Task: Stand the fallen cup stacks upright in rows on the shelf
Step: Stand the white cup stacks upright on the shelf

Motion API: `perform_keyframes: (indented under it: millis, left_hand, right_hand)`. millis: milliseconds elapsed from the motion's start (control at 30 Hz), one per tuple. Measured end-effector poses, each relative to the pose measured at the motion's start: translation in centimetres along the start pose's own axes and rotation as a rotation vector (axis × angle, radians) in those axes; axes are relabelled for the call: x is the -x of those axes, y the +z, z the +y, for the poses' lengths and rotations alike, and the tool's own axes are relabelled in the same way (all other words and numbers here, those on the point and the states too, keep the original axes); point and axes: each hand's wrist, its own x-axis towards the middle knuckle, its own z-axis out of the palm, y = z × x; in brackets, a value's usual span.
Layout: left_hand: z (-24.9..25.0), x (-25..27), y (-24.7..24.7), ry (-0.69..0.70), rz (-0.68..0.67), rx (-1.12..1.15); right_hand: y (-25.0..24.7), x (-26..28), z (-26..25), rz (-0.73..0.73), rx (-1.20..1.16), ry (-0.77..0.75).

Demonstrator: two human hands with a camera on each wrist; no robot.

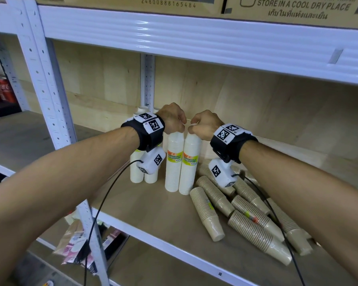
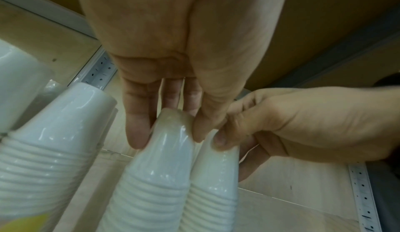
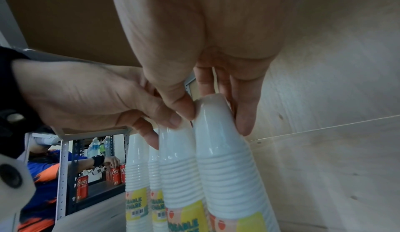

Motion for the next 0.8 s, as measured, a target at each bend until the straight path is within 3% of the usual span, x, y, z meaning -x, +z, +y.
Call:
perform_keyframes:
  millis: [367, 800]
  left_hand:
    - [-1.1, 2.8, -3.3, -0.098, -0.084, -0.006]
    - [-6.1, 5.3, -7.1, -0.218, -0.026, -0.001]
  right_hand:
    - [0.5, 0.7, -3.2, -0.043, -0.080, -0.050]
    - [4.4, 0.1, -7.7, -0.038, -0.149, -0.144]
